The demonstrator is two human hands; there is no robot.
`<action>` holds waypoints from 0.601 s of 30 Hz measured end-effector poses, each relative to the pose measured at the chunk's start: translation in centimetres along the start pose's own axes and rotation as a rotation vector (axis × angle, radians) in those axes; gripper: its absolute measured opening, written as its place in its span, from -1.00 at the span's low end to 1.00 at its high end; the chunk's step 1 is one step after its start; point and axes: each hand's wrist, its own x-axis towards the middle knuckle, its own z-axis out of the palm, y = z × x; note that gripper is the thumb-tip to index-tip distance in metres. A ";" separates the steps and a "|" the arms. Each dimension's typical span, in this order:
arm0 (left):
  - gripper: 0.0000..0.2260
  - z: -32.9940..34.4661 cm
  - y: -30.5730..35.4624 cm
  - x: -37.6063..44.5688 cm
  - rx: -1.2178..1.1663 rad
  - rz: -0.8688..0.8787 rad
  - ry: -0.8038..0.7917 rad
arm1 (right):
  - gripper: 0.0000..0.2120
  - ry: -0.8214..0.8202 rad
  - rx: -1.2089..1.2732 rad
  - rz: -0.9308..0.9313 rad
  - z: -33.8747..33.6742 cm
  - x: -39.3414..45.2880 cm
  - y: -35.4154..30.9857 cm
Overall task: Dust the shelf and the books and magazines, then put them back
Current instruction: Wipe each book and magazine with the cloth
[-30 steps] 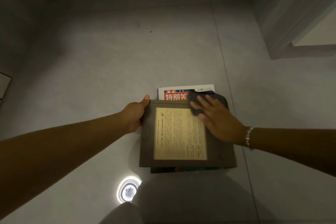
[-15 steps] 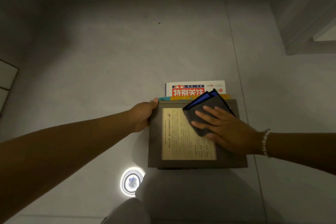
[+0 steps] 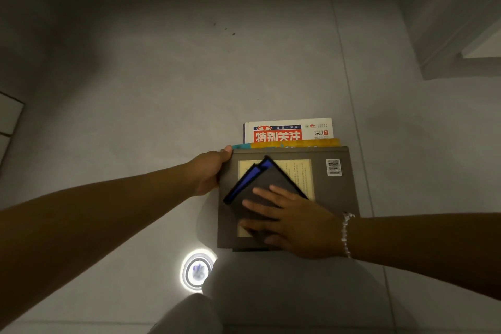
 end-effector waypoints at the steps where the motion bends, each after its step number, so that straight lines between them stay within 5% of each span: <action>1: -0.62 0.0 -0.1 0.0 0.003 0.001 0.011 | -0.53 -0.006 -0.030 -0.046 0.2 -0.7 0.0; 8: -0.60 0.2 -0.2 0.2 0.052 0.007 0.065 | -0.53 -0.061 -0.082 -0.127 1.5 -6.4 3.0; 18: -0.65 0.6 0.1 0.0 0.022 -0.009 0.082 | -0.36 -0.098 0.265 0.303 -0.1 -6.9 9.9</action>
